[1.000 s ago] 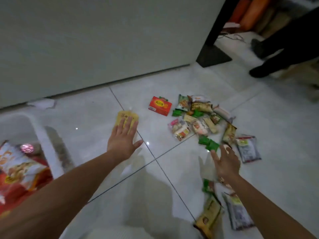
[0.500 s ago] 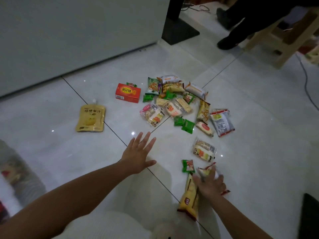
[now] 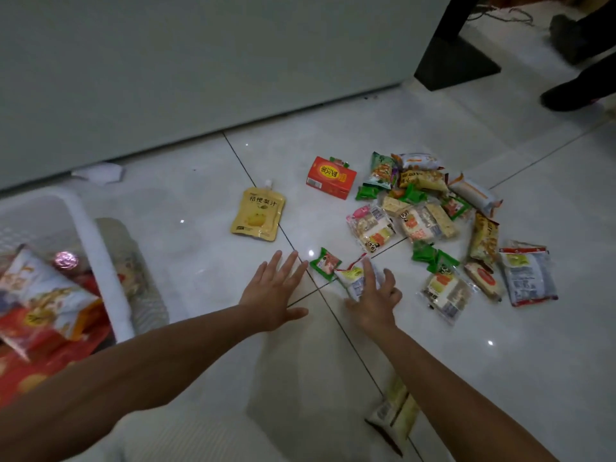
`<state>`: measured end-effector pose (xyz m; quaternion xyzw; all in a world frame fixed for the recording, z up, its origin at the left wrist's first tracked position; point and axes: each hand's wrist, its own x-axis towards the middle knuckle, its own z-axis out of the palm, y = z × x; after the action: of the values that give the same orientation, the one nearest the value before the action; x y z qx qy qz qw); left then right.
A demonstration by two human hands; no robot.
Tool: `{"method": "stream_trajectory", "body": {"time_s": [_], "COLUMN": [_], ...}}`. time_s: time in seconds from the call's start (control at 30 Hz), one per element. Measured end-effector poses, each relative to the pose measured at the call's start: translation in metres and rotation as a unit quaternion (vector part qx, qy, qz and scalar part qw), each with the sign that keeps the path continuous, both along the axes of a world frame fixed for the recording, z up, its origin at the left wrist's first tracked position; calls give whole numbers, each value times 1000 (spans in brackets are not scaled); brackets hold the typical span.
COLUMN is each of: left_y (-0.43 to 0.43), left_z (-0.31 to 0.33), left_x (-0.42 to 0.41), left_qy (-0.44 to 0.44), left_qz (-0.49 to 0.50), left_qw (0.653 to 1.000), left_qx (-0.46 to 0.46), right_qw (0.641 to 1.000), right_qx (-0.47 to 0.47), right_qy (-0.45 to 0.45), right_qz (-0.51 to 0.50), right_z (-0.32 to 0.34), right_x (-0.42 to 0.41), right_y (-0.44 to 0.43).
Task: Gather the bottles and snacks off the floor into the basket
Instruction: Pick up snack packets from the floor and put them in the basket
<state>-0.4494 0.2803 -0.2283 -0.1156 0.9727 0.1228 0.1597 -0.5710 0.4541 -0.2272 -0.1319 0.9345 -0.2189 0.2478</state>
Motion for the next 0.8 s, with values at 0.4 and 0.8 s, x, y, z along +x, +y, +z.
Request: {"method": "stream_trajectory", "body": {"time_s": [0.4, 0.8], "left_y": [49, 53], "left_z": [14, 6], "left_x": [-56, -41], "left_qy": [74, 88], "left_qz": [-208, -210], "left_qw": [975, 971], "left_qx": [-15, -74], "right_qw": [934, 951], "right_qx": [169, -25], "right_qy": [-36, 19], "right_qz": [-313, -306], "right_z": [-5, -3], "right_x": [90, 13], "right_y": [138, 51]}}
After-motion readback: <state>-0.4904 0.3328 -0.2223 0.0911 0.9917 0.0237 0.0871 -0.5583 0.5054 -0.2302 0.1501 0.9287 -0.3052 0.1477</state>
